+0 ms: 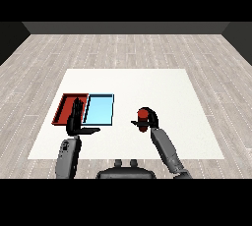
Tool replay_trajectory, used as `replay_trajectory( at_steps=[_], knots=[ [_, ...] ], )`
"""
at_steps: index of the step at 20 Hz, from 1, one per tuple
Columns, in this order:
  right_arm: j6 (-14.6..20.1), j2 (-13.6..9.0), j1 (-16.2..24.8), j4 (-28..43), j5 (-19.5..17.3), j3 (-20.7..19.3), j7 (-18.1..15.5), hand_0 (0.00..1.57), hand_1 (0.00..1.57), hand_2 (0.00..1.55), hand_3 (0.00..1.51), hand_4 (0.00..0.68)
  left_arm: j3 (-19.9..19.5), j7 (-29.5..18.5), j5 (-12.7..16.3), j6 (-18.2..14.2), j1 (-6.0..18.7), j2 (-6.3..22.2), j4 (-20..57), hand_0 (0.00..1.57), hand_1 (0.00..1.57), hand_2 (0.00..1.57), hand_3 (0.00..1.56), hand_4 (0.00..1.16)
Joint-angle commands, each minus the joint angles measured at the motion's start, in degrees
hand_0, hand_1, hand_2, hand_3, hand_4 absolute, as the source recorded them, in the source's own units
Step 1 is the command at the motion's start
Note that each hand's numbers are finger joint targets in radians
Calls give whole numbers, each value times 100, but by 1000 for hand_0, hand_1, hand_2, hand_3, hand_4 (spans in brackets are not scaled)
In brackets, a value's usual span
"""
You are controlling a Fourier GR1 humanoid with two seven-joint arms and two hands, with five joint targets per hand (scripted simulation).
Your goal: Pick the red can and put it in the red box
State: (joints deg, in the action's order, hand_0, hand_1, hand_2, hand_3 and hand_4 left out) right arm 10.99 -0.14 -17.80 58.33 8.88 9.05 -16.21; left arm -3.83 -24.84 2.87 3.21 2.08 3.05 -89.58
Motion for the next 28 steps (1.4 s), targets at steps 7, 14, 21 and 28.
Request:
replay_trajectory(
  at_steps=[7, 14, 21, 28],
  knots=[
    [-143, -46, -9, 347, -159, -359, 231, 1571, 1571, 1487, 1427, 582, 151, 123, -157, -143, 16, -117, -194, 0, 0, 0, 0, 0],
    [-189, -103, 246, 1106, -372, -251, 229, 1571, 1571, 1479, 1407, 604, 238, 318, -156, -116, -138, -115, -493, 0, 0, 0, 0, 0],
    [-57, -413, 644, 2681, -460, -271, 805, 1570, 1570, 1474, 1403, 605, 148, -300, -195, 214, 58, 69, 374, 0, 0, 0, 0, 0],
    [-101, -591, 696, 3845, -236, -499, 1096, 1558, 1558, 1459, 1406, 611, 1179, 804, -72, 167, 105, -299, -505, 0, 0, 0, 0, 0]
  ],
)
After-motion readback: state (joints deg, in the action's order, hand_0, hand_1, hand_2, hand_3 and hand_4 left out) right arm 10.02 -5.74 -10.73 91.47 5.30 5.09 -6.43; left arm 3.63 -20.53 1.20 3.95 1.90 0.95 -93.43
